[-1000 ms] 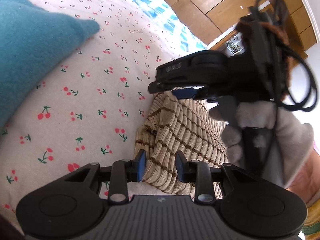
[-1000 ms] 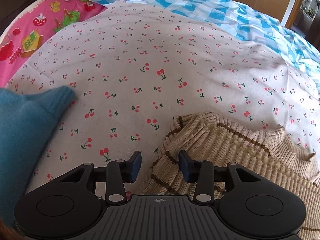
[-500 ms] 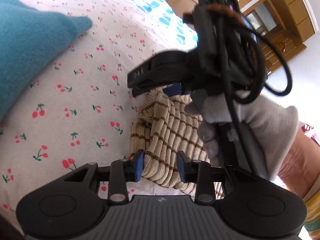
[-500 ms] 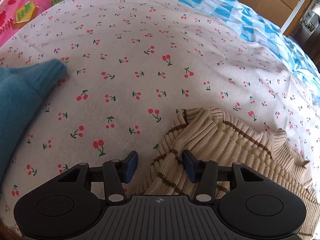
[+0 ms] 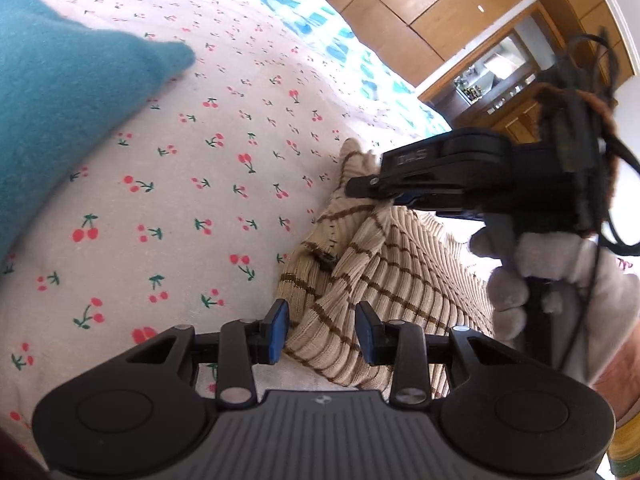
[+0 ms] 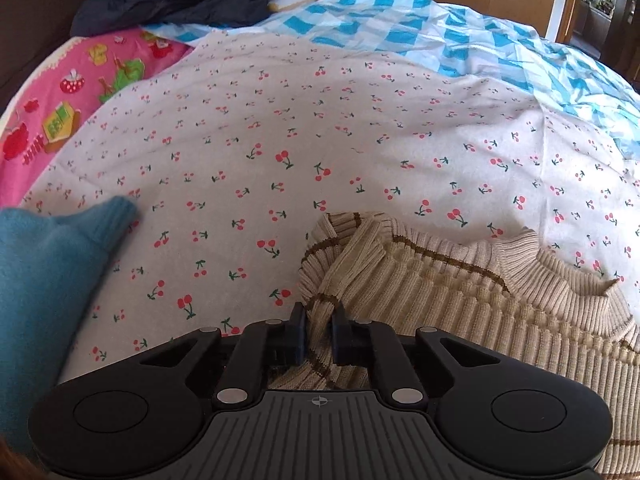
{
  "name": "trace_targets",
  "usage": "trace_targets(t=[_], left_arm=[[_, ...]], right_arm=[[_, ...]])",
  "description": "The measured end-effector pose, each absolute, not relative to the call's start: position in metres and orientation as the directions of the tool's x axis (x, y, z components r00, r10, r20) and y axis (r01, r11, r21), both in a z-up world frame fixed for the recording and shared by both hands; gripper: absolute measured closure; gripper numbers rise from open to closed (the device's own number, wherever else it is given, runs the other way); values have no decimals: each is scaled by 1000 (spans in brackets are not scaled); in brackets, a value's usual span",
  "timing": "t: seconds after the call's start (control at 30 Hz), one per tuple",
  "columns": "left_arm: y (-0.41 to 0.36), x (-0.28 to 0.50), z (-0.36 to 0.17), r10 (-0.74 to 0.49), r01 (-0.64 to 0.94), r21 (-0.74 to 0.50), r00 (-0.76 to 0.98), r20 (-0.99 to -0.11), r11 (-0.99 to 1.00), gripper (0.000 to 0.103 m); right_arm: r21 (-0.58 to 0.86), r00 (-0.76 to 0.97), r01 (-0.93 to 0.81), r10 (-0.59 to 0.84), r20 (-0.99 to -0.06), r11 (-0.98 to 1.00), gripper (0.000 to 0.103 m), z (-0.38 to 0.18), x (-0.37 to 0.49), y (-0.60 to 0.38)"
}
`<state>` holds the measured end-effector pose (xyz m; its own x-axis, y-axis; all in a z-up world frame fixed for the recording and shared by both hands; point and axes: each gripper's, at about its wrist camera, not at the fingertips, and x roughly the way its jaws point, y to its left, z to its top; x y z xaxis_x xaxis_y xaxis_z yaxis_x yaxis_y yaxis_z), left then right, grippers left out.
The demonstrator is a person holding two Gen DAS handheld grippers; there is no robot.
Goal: Fold small clothes
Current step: 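Grasp the folded sweater edge with the right gripper while the left gripper grasps it too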
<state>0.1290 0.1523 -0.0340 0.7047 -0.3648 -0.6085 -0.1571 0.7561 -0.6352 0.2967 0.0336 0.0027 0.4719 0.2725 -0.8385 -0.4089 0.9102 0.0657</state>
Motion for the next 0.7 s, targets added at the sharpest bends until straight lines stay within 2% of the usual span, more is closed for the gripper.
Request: trace_targets(t=[0.2,0.3,0.37,0.43,0.6,0.63,0.7], left_arm=[[140,132,-31,-348,-133,-607,715,-606,783,56],[139,125,-24,-326,-108,-600,757,-566,793,53],[137,118,-18,-256,-120,-555,793,-552,823,41],[133,115,-14,-196,-139,-502,807,-557,853,33],[107,120,-13,-176,-93,-389,781,-599,916,30],[100,124,-14,-176,-70,-356,771,-612,932,26],[87,130,-18,-141,-52,-272,754,-641,961,27]], right_arm=[[143,479,-390,333,-812,910,93,18,292,7],[165,485,-380,348,-802,910,93,20,290,-3],[188,484,-375,365,-795,908,93,20,289,-8],[208,486,-373,381,-787,904,93,21,288,-15],[251,484,-374,419,-769,893,93,23,286,-30],[259,483,-372,425,-766,891,93,24,286,-33],[283,481,-367,441,-758,886,93,24,286,-41]])
